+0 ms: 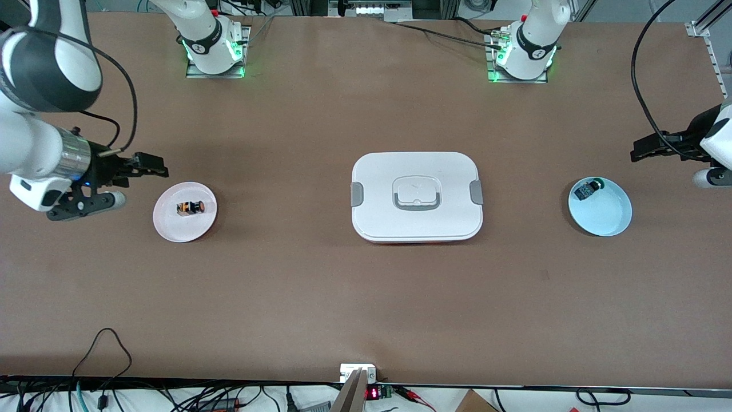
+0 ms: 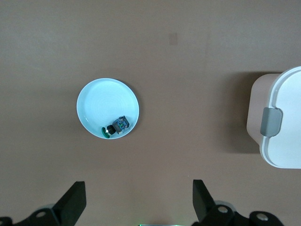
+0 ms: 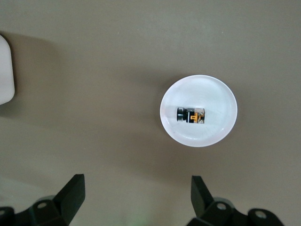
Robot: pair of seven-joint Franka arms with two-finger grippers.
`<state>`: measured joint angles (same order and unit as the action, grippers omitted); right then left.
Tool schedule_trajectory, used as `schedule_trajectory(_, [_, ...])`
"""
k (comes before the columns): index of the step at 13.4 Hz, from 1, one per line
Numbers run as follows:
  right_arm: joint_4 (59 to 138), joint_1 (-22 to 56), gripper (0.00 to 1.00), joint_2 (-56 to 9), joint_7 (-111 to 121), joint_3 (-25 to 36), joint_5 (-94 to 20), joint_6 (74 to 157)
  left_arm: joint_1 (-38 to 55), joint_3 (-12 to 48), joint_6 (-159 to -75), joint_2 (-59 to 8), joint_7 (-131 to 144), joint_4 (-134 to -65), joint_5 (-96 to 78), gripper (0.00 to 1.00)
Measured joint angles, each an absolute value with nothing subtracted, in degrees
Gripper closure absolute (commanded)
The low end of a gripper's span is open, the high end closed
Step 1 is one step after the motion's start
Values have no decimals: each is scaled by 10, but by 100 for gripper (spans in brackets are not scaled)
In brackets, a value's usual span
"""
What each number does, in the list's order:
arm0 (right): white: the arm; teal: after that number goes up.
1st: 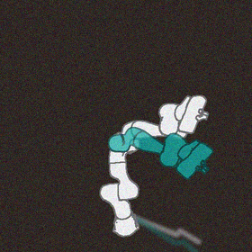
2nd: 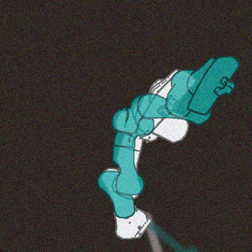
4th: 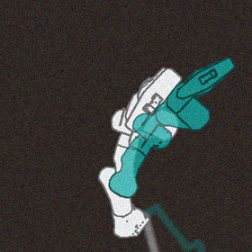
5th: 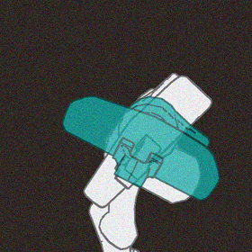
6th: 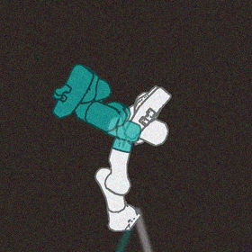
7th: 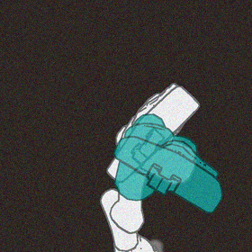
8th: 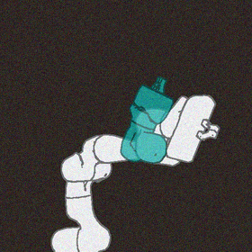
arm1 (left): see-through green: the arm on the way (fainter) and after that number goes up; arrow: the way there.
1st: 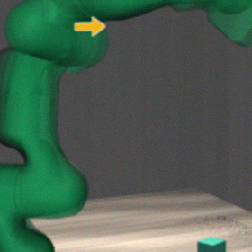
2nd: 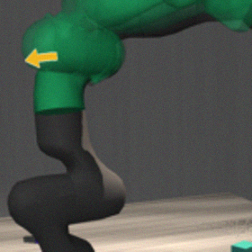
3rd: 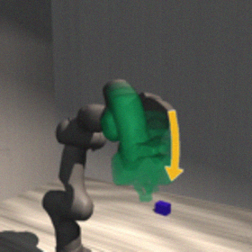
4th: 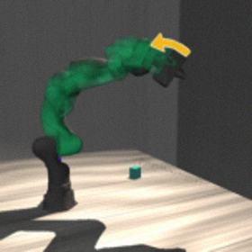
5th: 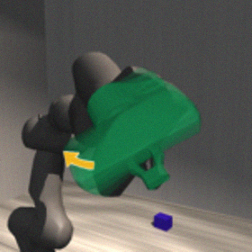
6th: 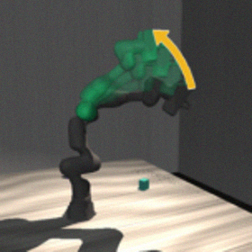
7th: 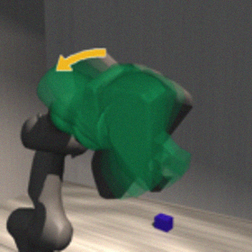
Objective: Transfer orange switch to right arm and place
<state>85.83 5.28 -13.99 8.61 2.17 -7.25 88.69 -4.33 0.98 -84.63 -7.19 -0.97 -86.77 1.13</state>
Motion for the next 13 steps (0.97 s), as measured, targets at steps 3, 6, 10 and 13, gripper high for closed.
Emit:
schedule_trajectory(3, [843, 52, 0, -123, 84, 31, -17, 892, -46, 8, -844, -72, -8, -867, 11, 0])
schedule_trajectory(6, [843, 50, 0, -122, 50, 71, -5, 902, -46, 8, -849, -72, -8, -866, 11, 0])
schedule_trajectory(10, [843, 45, 0, -121, 12, 93, 8, 913, -46, 8, -853, -72, -8, -863, 11, 0])
schedule_trajectory(13, [851, 47, 0, -109, 39, 93, 23, 941, -46, 8, -869, -72, -8, -862, 11, 0])
